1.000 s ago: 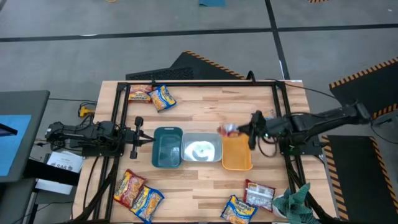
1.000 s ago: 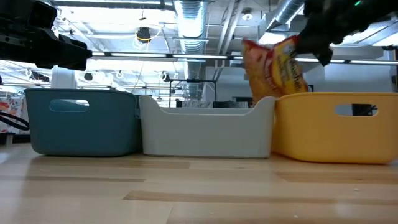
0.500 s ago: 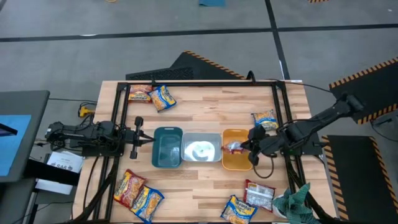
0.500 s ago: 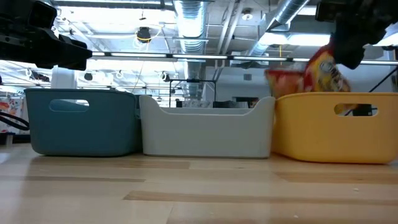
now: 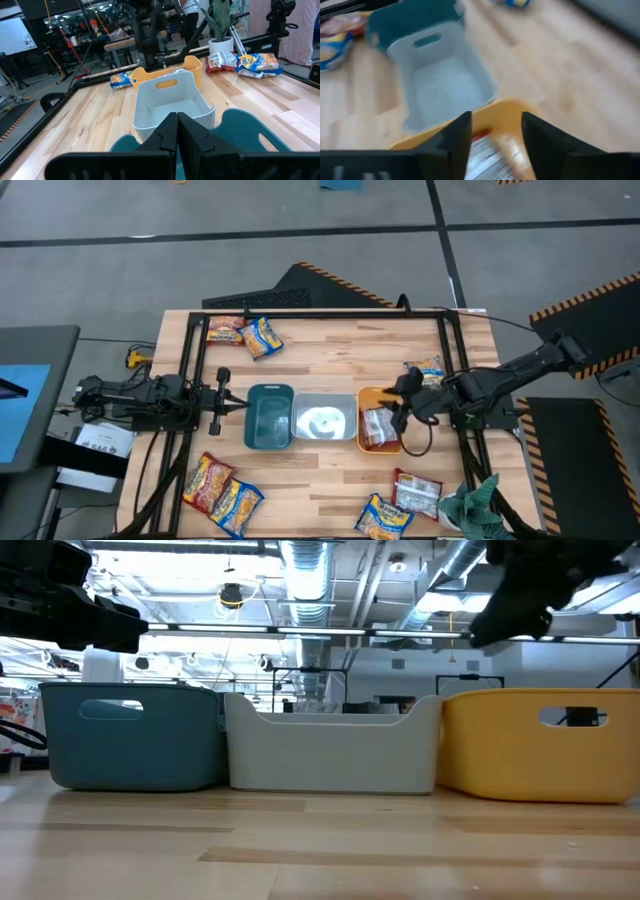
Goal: Sort Maruchan noodles
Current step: Put the top right red noodle pack into the yellow bin
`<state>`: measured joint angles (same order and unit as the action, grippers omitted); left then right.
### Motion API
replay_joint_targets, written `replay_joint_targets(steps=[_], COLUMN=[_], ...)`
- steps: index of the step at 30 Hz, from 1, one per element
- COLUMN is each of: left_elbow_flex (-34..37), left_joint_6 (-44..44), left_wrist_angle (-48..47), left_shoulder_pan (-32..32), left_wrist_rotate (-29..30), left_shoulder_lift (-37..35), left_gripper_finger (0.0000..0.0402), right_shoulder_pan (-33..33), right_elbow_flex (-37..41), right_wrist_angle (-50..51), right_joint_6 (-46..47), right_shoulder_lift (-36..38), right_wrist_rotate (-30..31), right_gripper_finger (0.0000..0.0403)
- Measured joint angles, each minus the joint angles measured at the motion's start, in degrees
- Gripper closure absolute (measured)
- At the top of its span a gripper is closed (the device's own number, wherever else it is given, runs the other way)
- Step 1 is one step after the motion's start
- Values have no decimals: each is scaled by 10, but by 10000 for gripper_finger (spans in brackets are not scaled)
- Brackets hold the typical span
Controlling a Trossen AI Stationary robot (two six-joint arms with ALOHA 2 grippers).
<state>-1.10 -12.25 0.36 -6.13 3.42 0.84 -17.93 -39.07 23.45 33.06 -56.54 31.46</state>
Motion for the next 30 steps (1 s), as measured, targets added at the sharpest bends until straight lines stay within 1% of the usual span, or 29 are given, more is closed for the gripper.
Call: replay_joint_targets(steps=[3, 6, 13, 17, 19, 22, 24, 26, 28, 29, 30], left_elbow_flex=[0, 0, 0, 0, 0, 0, 0, 3, 3, 1, -6], left_joint_6=[0, 0, 0, 0, 0, 8, 36, 44, 44, 55, 64], left_wrist_angle=[0, 0, 0, 0, 1, 2, 8, 44, 116, 143, 148], left_shoulder_pan=[0, 0, 0, 0, 0, 0, 0, 0, 3, 5, 8], left_wrist_rotate=[0, 0, 0, 0, -1, -1, -5, -5, 34, 69, 109], left_shoulder_lift=[0, 0, 0, 0, 0, 0, 0, 1, 9, 16, 27], left_gripper_finger=[401, 401, 401, 401, 401, 401, 401, 401, 401, 401, 401], right_shoulder_pan=[27, 63, 139, 167, 174, 182, 189, 193, 197, 198, 200], right_elbow_flex=[-2, -2, -2, 4, 31, 87, 116, 133, 139, 139, 139], right_wrist_angle=[-32, -34, -34, -48, -104, -210, -282, -333, -350, -356, -362], right_joint_6=[-44, -51, -109, -135, -162, -202, -215, -217, -219, -224, -227], right_shoulder_lift=[0, -2, -2, -2, -2, -1, -1, 0, 0, 0, 0], right_wrist_rotate=[31, 43, 46, 47, 42, -3, -27, -45, -57, -59, -59], right_gripper_finger=[170, 154, 153, 153, 153, 153, 153, 154, 154, 154, 154])
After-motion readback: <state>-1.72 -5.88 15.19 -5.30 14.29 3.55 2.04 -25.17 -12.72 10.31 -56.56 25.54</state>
